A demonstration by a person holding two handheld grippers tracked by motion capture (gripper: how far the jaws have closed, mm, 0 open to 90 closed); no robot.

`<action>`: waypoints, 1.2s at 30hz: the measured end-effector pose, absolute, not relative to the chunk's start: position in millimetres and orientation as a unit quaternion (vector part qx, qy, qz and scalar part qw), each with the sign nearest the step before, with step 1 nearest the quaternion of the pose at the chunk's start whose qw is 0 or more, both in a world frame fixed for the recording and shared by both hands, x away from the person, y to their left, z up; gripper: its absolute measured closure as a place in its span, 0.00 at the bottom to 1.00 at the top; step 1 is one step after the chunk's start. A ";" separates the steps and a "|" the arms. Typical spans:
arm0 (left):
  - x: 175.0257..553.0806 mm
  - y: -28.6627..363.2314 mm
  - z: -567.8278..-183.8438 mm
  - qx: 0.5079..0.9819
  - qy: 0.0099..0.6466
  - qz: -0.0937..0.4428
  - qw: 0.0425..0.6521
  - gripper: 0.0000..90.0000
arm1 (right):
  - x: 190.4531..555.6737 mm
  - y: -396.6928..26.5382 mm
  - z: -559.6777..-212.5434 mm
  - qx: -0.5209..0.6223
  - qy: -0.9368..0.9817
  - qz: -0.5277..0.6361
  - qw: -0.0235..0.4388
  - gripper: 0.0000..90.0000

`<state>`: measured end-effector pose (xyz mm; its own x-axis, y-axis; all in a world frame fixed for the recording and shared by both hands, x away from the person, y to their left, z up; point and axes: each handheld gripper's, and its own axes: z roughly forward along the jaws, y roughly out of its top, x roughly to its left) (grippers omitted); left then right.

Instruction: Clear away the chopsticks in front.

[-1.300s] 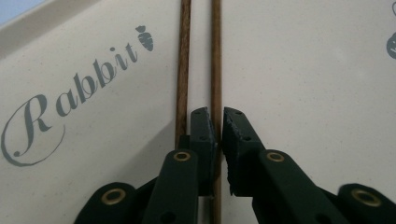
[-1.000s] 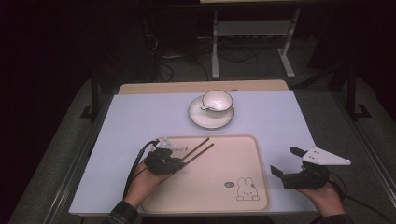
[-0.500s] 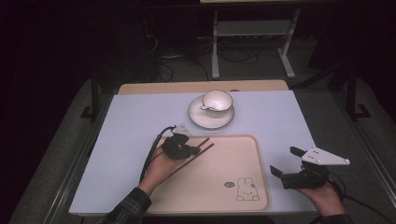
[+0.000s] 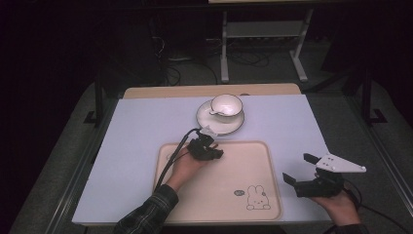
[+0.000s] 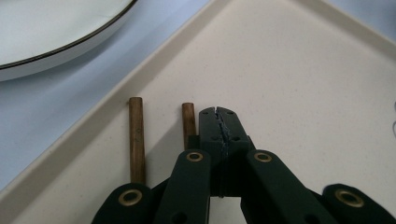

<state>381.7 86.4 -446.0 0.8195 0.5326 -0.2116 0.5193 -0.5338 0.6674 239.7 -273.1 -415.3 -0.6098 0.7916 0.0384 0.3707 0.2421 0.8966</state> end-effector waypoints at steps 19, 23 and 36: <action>383.9 127.0 -441.8 0.874 0.328 0.034 0.357 0.99 | 238.5 -272.4 -415.1 0.384 0.757 0.482 0.219 0.00; 377.8 137.6 -440.3 0.877 0.329 0.031 0.349 0.99 | 238.4 -272.7 -415.0 0.383 0.757 0.482 0.220 0.00; 360.3 170.9 -437.7 0.878 0.340 0.028 0.336 0.99 | 237.7 -271.8 -414.4 0.383 0.757 0.482 0.220 0.00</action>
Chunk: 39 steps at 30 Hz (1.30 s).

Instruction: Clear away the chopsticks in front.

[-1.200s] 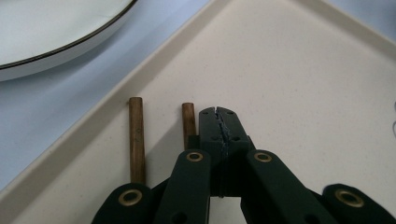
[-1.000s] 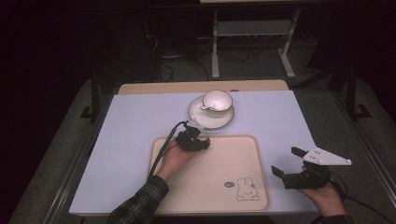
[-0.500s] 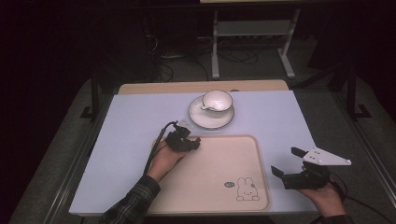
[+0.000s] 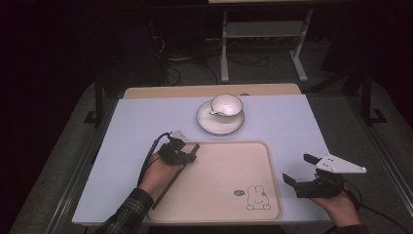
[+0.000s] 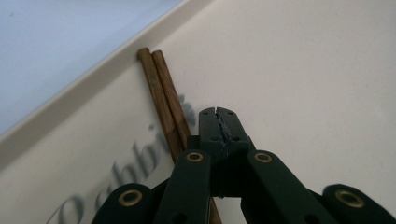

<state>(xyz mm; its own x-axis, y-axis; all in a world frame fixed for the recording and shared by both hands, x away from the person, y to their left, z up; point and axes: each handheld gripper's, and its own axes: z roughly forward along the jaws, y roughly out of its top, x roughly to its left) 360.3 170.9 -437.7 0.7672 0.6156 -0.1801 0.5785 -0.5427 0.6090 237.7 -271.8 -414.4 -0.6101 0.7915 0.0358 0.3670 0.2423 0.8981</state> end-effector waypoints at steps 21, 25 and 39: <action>331.1 218.6 -433.8 0.872 0.365 0.033 0.323 0.99 | 237.6 -269.9 -414.3 0.381 0.758 0.481 0.221 0.00; 329.5 226.8 -432.8 0.870 0.372 0.036 0.321 0.99 | 237.4 -269.5 -414.3 0.381 0.759 0.480 0.221 0.00; 330.0 233.6 -433.8 0.868 0.380 0.040 0.316 0.98 | 237.3 -269.5 -414.0 0.381 0.758 0.480 0.221 0.00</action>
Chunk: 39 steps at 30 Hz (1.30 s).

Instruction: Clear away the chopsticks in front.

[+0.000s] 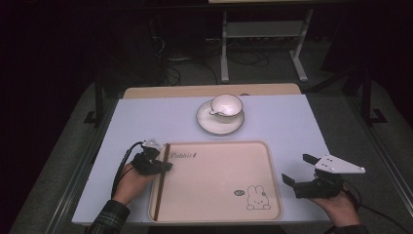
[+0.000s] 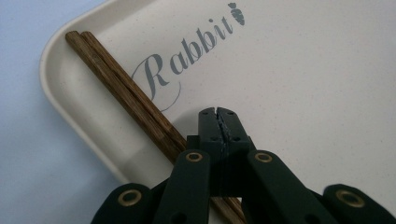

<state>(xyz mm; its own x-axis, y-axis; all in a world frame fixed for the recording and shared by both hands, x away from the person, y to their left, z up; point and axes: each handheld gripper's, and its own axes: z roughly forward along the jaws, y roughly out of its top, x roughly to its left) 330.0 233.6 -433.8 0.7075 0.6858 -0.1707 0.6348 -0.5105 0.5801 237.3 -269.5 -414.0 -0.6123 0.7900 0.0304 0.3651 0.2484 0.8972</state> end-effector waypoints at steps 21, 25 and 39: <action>300.2 268.2 -401.8 0.837 0.369 0.093 0.394 0.58 | 237.1 -269.0 -414.7 0.379 0.760 0.480 0.219 0.00; 289.3 278.7 -402.8 0.831 0.370 0.104 0.403 0.46 | 237.2 -269.2 -414.8 0.379 0.761 0.480 0.218 0.00; 264.2 313.6 -412.6 0.792 0.400 0.159 0.434 0.21 | 238.0 -268.2 -416.3 0.377 0.764 0.476 0.217 0.00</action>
